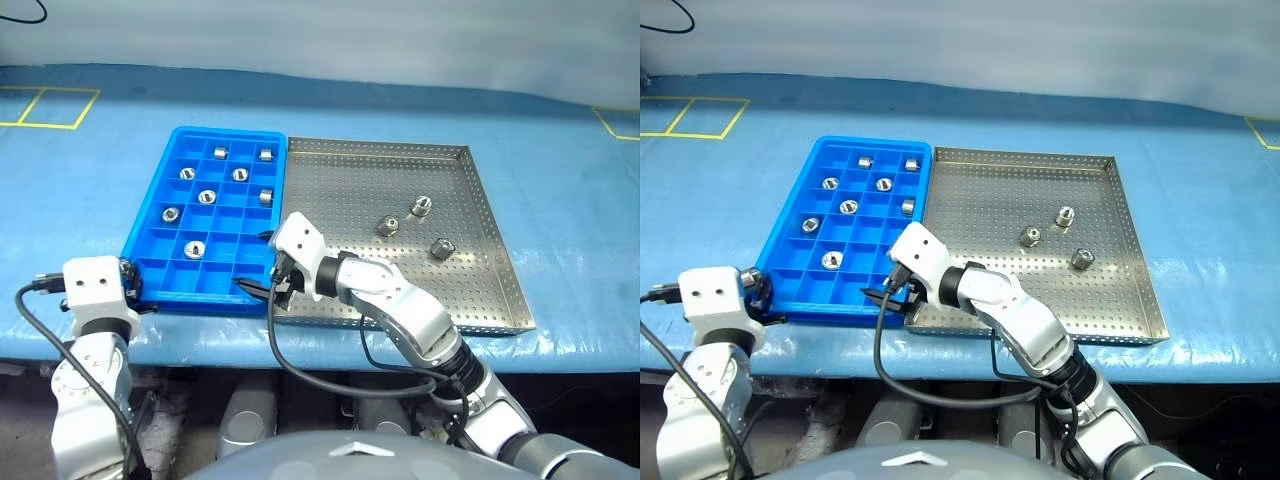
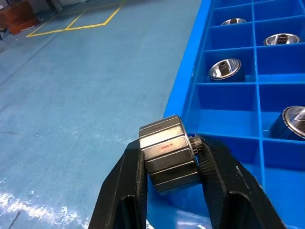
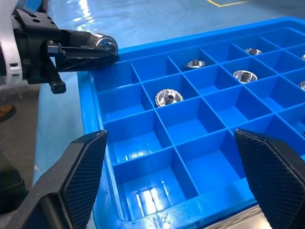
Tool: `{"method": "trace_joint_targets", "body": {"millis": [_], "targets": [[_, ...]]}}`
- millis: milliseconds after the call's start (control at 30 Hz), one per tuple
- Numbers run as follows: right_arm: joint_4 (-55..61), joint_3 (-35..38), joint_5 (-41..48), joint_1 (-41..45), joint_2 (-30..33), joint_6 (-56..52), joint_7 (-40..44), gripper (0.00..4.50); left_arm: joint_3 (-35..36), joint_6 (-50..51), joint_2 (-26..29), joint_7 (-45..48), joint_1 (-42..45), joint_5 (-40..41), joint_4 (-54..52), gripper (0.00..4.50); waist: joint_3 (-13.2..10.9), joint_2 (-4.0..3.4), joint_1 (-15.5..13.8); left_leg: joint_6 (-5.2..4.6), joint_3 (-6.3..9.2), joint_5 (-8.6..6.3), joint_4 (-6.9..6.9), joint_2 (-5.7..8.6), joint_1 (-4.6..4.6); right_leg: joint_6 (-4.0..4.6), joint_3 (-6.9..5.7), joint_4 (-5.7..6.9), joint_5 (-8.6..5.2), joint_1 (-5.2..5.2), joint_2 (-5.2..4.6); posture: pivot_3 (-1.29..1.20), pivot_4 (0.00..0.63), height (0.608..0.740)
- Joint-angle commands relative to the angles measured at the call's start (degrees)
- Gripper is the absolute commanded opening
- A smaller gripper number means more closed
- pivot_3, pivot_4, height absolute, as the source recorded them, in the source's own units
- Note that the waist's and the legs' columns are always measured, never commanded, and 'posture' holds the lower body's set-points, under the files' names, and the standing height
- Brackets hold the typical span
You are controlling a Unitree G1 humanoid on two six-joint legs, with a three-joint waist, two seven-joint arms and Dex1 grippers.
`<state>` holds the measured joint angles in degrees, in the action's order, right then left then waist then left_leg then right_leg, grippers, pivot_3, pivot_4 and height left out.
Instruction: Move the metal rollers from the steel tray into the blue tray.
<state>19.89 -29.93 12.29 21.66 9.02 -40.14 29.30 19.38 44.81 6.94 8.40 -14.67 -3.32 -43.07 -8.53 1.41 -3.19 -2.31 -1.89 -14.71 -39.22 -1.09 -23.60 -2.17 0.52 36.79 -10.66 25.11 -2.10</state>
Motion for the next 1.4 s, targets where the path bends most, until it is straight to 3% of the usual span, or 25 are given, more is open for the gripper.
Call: {"method": "trace_joint_targets", "body": {"millis": [33, 133, 467, 600, 767, 1067, 1400], "targets": [[1.9, 0.8, -0.1, -0.2, -0.2, 0.8, -0.3, 4.5, -1.1, 0.6, 0.9, 0.3, 1.2, 1.1, -0.8, 1.23, 0.0, 0.0, 0.1, 0.0, 0.0, 0.0, 0.0, 0.0, 0.0, 0.0, 0.0, 0.0, 0.0, 0.0, 0.0, 0.18, 0.15, 0.74], [2.3, 1.4, -0.1, -0.8, -0.2, 0.5, -0.9, 4.5, -1.7, 1.4, 1.6, 1.0, 0.8, 1.8, -1.1, 1.23, 0.0, -0.01, 0.4, 0.0, -0.01, 0.0, 0.03, 0.0, 0.0, 0.02, 0.01, -0.01, -0.02, 0.02, 0.0, 0.18, 0.15, 0.74], [3.5, 5.6, -0.9, -2.5, 0.0, -0.9, -5.1, 4.5, -2.4, 2.6, 3.4, 0.9, 4.5, 4.2, -1.9, 4.44, 0.0, -0.01, 0.8, 0.0, -0.01, 0.0, 0.05, -0.01, 0.01, 0.04, 0.0, 0.0, -0.03, 0.03, 0.0, 0.12, 0.15, 0.74], [1.0, 12.8, -4.0, -2.8, -4.0, -3.3, -16.0, 4.5, -4.6, -0.2, 2.7, 2.2, 7.4, 6.5, -2.0, 4.44, 0.0, -0.01, 0.8, 0.01, -0.01, 0.0, 0.05, -0.01, -0.03, 0.04, 0.0, -0.01, -0.03, 0.05, 0.0, 0.09, 0.15, 0.74], [-5.2, 21.6, -8.9, -2.9, -7.3, -2.9, -27.7, 4.5, -13.6, -5.0, 1.9, 7.4, 9.0, 11.3, -0.3, 4.44, 0.0, -0.01, 0.9, 0.01, -0.04, 0.0, 0.05, 0.06, -0.09, 0.14, 0.01, -0.03, 0.03, 0.08, -0.07, 0.06, 0.15, 0.74], [-13.8, 29.1, -9.3, -2.8, -10.6, 2.5, -33.5, 4.5, -30.1, -11.0, 7.8, 18.6, 9.8, 13.7, 5.4, 4.44, -0.1, -0.14, 3.1, 0.0, -0.14, 0.0, 0.19, -0.05, -0.11, 0.29, 0.15, 0.0, 0.03, 0.24, 0.16, 0.06, 0.15, 0.74], [-20.8, 33.2, -7.2, -2.9, -13.6, 5.6, -33.7, 4.5, -34.0, -11.8, 12.1, 22.6, 9.9, 15.0, 6.6, 4.44, -0.1, -0.3, 4.8, 0.0, -0.15, 0.0, 0.17, -0.17, -0.09, 0.12, 0.34, 0.02, -0.07, 0.25, 0.35, 0.0, 0.15, 0.74]]}}
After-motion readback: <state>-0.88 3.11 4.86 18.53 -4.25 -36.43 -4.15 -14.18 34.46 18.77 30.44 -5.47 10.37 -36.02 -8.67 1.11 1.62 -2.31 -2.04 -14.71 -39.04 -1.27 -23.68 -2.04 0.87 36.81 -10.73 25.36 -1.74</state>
